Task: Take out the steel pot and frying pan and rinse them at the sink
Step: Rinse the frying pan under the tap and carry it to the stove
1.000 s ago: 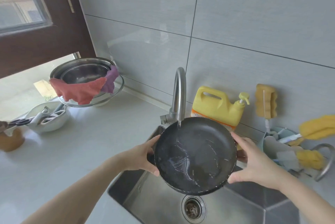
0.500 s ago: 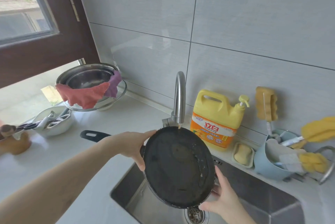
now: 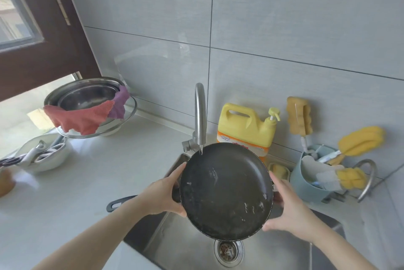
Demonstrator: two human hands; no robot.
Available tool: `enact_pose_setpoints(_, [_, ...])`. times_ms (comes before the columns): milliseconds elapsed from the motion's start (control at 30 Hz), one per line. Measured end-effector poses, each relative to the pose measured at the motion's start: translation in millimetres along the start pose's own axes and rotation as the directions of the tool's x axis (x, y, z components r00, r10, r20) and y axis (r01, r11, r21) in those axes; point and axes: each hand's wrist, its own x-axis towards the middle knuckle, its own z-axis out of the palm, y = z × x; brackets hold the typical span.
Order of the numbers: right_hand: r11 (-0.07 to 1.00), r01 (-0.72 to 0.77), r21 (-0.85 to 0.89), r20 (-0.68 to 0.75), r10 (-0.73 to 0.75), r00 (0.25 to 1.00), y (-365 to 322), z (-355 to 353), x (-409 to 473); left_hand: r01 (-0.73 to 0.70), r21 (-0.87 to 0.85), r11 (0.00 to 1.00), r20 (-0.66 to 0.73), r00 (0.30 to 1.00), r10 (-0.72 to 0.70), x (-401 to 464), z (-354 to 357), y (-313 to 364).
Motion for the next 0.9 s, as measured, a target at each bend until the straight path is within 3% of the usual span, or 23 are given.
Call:
enact_pose_setpoints(100, [1.000,0.002,-0.006,0.001,-0.002,1.000,5,-6,-7,-0.031,-0.027,0.999,0.037,0.999,0.032,-1,0,8])
enact_pose_setpoints(300, [1.000,0.028,0.015,-0.056,-0.027,0.998,17,-4,-21,-0.064,0.104,0.993,-0.029,0.997,0.068,-3,1,35])
enact_pose_setpoints(433, [1.000,0.028,-0.011,-0.098,-0.029,0.995,17,-9,-26,-0.063,0.173,0.983,-0.157,0.983,0.090,-4,10,45])
enact_pose_setpoints(533, [0.991,0.023,-0.131,-0.191,-0.048,0.980,15,-13,-31,-0.089,0.223,0.971,-0.281,0.948,0.151,-5,22,51])
enact_pose_setpoints(600, [0.977,0.035,-0.209,-0.258,-0.090,0.962,15,-16,-37,-0.144,0.279,0.949,-0.403,0.880,0.252,-5,30,51])
enact_pose_setpoints(700, [0.951,0.078,-0.300,-0.399,-0.199,0.895,12,-19,-45,-0.187,0.407,0.894,-0.558,0.724,0.405,-3,38,49])
enact_pose_setpoints(800, [0.888,0.092,-0.452,-0.572,-0.367,0.734,12,-23,-46,-0.185,0.536,0.824,-0.635,0.555,0.538,-3,38,57])
enact_pose_setpoints(900, [0.788,0.072,-0.612,-0.616,-0.532,0.581,6,-36,-46,-0.196,0.644,0.740,-0.647,0.376,0.663,-4,30,69])
